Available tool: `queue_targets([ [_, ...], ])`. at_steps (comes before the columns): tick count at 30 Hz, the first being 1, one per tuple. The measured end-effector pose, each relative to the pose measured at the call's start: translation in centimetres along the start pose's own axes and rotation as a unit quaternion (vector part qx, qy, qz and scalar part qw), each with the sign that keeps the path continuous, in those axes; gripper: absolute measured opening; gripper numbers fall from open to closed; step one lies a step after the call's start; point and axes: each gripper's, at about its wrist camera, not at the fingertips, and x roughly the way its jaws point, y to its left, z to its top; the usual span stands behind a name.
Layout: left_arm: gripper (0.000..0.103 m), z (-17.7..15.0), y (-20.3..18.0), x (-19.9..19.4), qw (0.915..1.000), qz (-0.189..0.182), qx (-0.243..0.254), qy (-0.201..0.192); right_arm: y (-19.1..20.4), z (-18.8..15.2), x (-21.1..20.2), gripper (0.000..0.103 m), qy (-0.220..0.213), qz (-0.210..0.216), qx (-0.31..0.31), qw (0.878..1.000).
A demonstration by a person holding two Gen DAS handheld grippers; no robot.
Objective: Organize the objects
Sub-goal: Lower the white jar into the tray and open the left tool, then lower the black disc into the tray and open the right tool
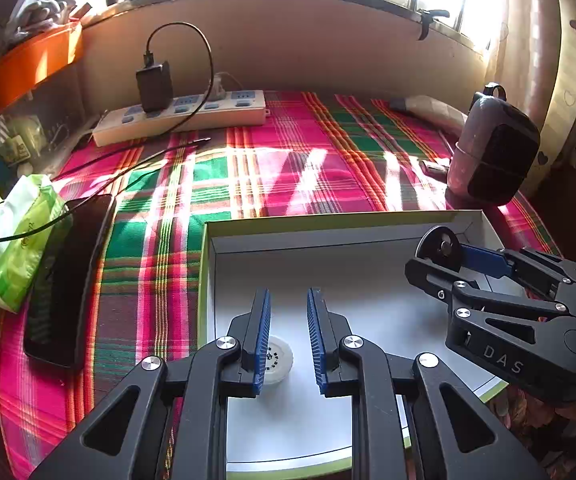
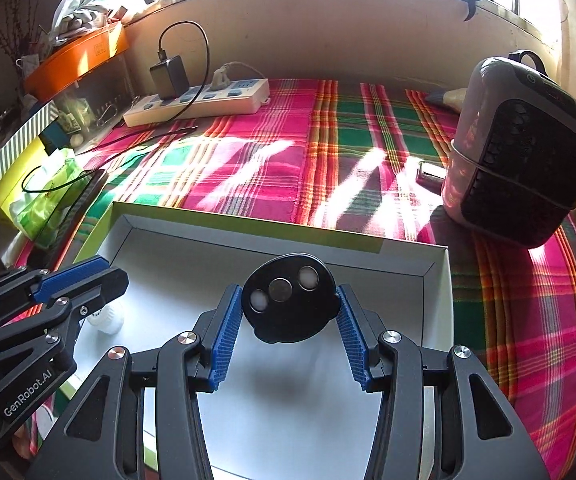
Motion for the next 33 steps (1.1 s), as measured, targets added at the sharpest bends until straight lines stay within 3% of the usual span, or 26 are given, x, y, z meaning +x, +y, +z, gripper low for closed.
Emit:
queue_targets([
  [24,0.021,-0.4,0.5,-0.4,1.0,0.005,-0.006,0.001,0.4,0.3,1.5,0.049,0.023,-0.014,-0.009,1.0],
  [33,0.024,-1.0,0.3,-1.3,1.0,0.003,-0.007,-0.004,0.1,-0.2,0.5,0.057,0.017,-0.01,0.006,1.0],
])
